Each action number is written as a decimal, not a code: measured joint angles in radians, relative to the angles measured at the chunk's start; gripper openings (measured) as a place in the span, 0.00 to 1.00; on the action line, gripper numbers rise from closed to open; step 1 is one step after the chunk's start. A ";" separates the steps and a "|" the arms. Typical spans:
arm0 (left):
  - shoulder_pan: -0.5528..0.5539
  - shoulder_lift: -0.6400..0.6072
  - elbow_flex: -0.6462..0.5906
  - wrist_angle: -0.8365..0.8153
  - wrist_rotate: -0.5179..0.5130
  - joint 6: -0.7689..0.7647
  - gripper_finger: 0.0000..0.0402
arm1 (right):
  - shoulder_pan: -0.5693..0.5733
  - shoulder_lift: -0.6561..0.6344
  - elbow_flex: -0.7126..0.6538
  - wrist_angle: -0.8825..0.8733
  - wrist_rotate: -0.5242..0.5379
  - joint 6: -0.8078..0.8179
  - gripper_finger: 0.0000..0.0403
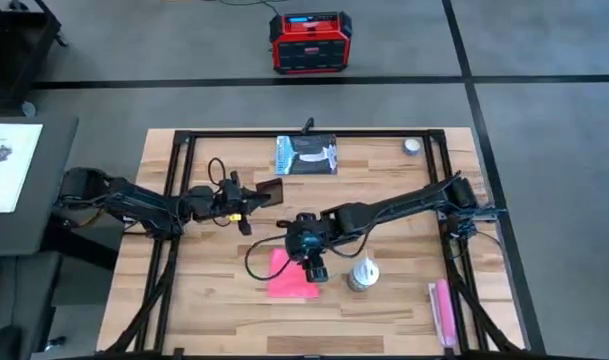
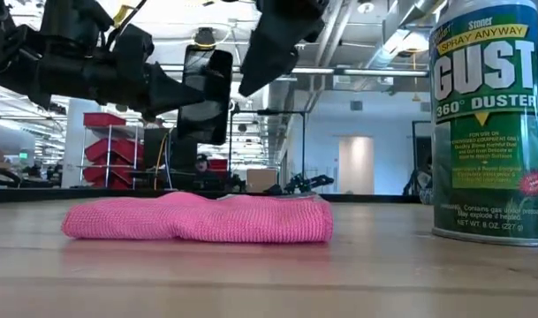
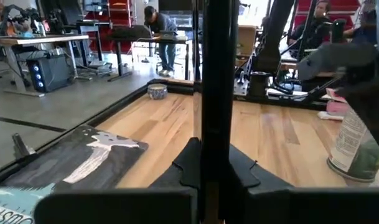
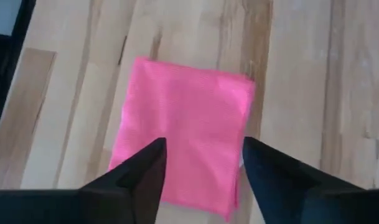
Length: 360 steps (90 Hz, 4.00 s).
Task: Apply microfiber cloth
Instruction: Wipe the front of the cellphone with the pink microfiber cloth
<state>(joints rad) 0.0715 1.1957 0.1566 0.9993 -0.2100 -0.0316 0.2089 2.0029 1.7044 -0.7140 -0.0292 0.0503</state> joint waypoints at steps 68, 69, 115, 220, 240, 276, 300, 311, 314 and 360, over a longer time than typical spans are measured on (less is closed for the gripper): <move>0.000 0.001 0.002 -0.016 0.000 0.014 0.01 | 0.027 0.127 0.019 0.043 -0.025 -0.008 0.52; 0.000 0.001 0.002 -0.017 0.000 0.013 0.01 | 0.025 0.130 0.022 0.050 -0.026 -0.009 0.52; 0.010 0.001 0.002 -0.032 -0.033 0.001 0.01 | 0.011 0.238 0.090 0.076 -0.077 -0.036 0.52; 0.008 0.001 0.002 -0.073 -0.032 -0.024 0.01 | -0.001 0.357 0.093 0.184 -0.114 -0.040 0.01; 0.000 0.001 0.002 -0.042 -0.033 -0.061 0.01 | 0.030 0.297 0.084 0.201 0.038 -0.042 0.00; -0.115 0.001 0.023 0.082 -0.033 -0.112 0.01 | 0.074 0.054 0.087 0.243 0.260 -0.028 0.00; -0.257 0.001 0.082 0.141 -0.039 -0.106 0.01 | 0.072 -0.032 0.088 0.187 0.497 -0.081 0.00; -0.297 0.001 0.111 0.145 -0.050 -0.087 0.01 | 0.073 -0.070 0.089 0.163 0.615 -0.106 0.00; -0.308 0.001 0.116 0.145 -0.059 -0.081 0.01 | 0.073 -0.076 0.089 0.155 0.641 -0.111 0.00; -0.341 0.002 0.143 0.119 -0.127 -0.031 0.01 | 0.074 -0.049 0.091 0.132 0.728 -0.081 0.00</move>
<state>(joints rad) -0.2691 1.1976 0.2993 1.1186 -0.3369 -0.0626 0.2825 1.9535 1.7950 -0.5817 0.6993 -0.0302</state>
